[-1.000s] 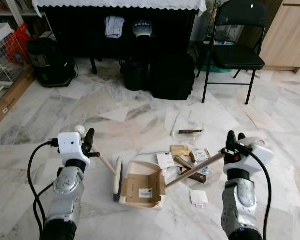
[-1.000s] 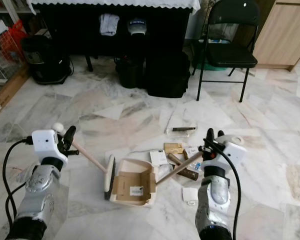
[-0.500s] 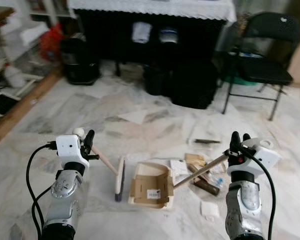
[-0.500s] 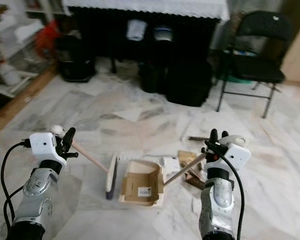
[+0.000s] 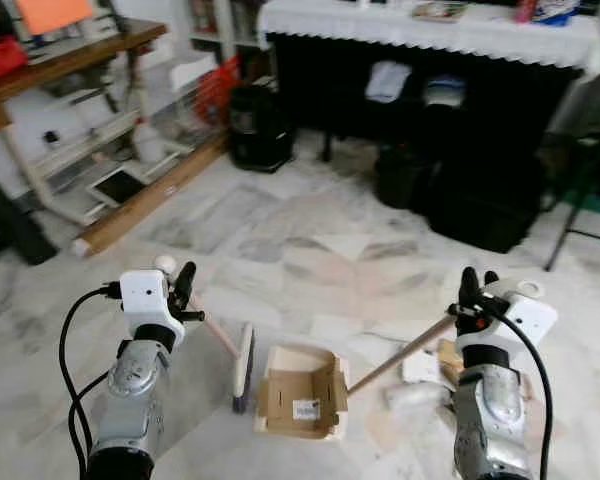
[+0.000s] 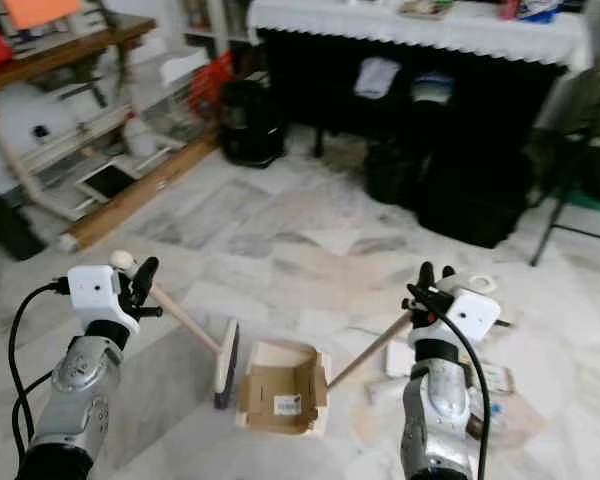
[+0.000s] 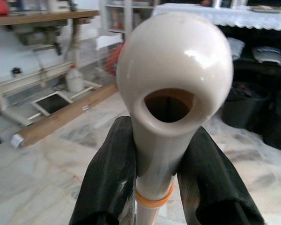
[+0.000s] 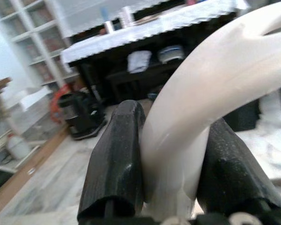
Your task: Sweep floor
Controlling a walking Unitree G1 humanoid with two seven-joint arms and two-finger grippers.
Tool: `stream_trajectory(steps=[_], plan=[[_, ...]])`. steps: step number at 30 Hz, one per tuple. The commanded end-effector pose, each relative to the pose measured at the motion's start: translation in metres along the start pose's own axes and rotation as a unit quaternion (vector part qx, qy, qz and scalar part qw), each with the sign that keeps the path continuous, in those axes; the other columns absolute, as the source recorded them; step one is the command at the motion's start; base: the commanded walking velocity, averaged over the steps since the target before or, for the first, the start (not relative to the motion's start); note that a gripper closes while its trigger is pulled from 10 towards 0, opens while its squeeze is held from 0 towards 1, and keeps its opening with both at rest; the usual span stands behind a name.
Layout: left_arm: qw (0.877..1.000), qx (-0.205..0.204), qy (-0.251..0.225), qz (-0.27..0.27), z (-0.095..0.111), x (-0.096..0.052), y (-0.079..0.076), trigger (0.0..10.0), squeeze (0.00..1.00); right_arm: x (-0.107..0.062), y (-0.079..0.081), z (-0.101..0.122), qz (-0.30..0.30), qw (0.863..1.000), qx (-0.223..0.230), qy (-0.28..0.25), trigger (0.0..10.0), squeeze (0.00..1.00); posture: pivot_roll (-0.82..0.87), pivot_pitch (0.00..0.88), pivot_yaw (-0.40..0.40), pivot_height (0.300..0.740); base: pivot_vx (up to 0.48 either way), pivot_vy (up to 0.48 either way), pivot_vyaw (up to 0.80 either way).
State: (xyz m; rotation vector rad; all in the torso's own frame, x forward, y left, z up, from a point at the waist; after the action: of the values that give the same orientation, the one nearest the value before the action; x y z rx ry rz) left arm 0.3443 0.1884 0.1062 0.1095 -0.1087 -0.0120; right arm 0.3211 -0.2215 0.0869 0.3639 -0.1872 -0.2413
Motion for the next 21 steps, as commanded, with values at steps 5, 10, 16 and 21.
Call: stream_trajectory(steps=[5, 10, 16, 21], plan=[[0.999, 0.020, -0.026, -0.005, 0.0154, 0.0026, 0.0019, 10.0, 0.00, 0.0088, 0.0151, 0.0173, 0.021, 0.999, 0.009, -0.033, 10.0, 0.00, -0.03, 0.027, 0.019, 0.740, 0.000, 0.000, 0.80], [0.999, 0.024, -0.022, -0.004, 0.0139, 0.0016, 0.0029, 10.0, 0.00, 0.0098, 0.0155, 0.0180, 0.021, 0.999, 0.009, -0.033, 10.0, 0.00, -0.02, 0.038, 0.019, 0.740, 0.000, 0.000, 0.80], [0.999, 0.029, -0.017, -0.002, 0.0123, -0.0004, 0.0031, 10.0, 0.00, 0.0117, 0.0155, 0.0195, 0.025, 0.999, 0.009, -0.033, 10.0, 0.00, -0.03, 0.050, 0.015, 0.740, 0.000, 0.000, 0.80], [0.999, 0.032, -0.012, 0.004, 0.0111, -0.0012, 0.0046, 10.0, 0.00, 0.0129, 0.0151, 0.0209, 0.028, 0.999, 0.008, -0.032, 10.0, 0.00, -0.03, 0.050, 0.012, 0.740, 0.000, 0.000, 0.80]])
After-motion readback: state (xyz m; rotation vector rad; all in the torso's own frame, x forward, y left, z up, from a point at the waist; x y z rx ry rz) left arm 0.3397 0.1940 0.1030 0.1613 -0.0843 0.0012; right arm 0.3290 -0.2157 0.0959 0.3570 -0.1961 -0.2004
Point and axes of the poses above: a point about 5 cm out from each wrist's last joint towards the gripper, its own x axis pointing out of the wrist towards the gripper, its own z axis along the axis of the wrist's last joint, y = z × x, the point moved 4 cm from there along x, pointing out of the wrist towards the gripper, and after that the axes turned 8 degrees about x, right-handed, at the moved point
